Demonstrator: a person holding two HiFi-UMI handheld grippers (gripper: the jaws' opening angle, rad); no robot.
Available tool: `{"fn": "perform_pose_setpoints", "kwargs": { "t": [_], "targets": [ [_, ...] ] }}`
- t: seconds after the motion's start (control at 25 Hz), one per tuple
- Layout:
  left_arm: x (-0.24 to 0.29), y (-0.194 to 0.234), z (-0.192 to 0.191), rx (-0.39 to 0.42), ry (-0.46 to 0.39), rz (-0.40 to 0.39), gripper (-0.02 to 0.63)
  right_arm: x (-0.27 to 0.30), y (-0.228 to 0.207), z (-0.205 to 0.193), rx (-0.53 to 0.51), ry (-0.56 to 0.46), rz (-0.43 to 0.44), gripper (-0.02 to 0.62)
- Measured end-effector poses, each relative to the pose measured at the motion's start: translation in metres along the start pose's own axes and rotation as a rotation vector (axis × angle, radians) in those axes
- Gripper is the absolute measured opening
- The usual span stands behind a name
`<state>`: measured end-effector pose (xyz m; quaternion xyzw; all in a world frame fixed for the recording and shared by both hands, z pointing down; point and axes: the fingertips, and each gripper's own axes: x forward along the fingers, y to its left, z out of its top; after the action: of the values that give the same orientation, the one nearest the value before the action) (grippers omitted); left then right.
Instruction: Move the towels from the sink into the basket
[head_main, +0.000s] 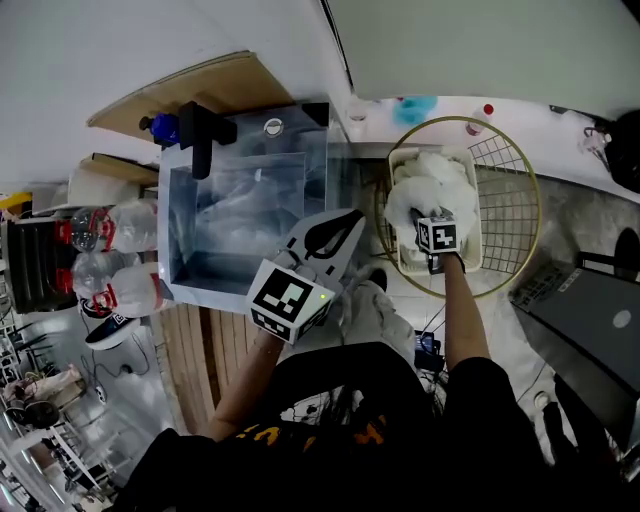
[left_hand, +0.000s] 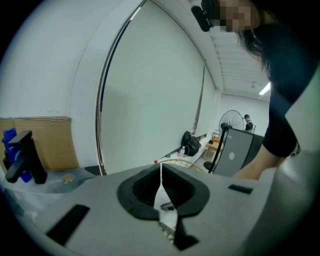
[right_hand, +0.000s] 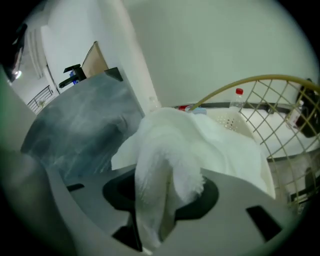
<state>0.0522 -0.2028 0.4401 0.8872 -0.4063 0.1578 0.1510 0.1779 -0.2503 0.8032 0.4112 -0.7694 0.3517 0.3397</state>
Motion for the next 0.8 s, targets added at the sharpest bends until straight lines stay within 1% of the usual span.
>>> {"fn": "perform_pose_setpoints", "kwargs": {
  "t": [0.08,0.2,0.24,0.36,0.4,0.52,0.64,0.72,0.8],
  "targets": [
    [-0.002,0.002,-0.003,-0.01,0.003,0.008,0.011,0.003,-0.004,-0.002,0.026,-0.007,0.002,0.163],
    [-0.008,0.005,-0.009,-0.019,0.007,0.02,0.011,0.001,-0.003,0.001,0.024,-0.023,-0.023,0.177],
    [-0.01,0.006,-0.01,-0.021,0.008,0.024,0.011,-0.002,-0.004,0.003,0.026,-0.029,-0.039,0.192],
    [-0.017,0.007,-0.011,-0.022,0.003,0.027,0.011,-0.02,-0.007,0.011,0.047,-0.061,-0.079,0.275],
    [-0.02,0.007,-0.01,-0.022,-0.001,0.028,0.011,-0.029,-0.006,0.015,0.054,-0.084,-0.08,0.285],
    [-0.029,0.007,-0.01,-0.023,-0.014,0.03,0.011,-0.064,0.006,0.033,0.067,-0.187,-0.06,0.284],
    [-0.039,0.004,-0.01,-0.021,-0.026,0.02,0.011,-0.107,0.029,0.053,0.04,-0.295,-0.038,0.275],
    [-0.047,0.001,-0.013,-0.02,-0.029,0.01,0.011,-0.138,0.049,0.065,0.015,-0.363,-0.031,0.233],
    [-0.056,-0.002,-0.018,-0.021,-0.03,0.001,0.011,-0.167,0.072,0.076,0.0,-0.431,-0.025,0.206]
  ]
}}
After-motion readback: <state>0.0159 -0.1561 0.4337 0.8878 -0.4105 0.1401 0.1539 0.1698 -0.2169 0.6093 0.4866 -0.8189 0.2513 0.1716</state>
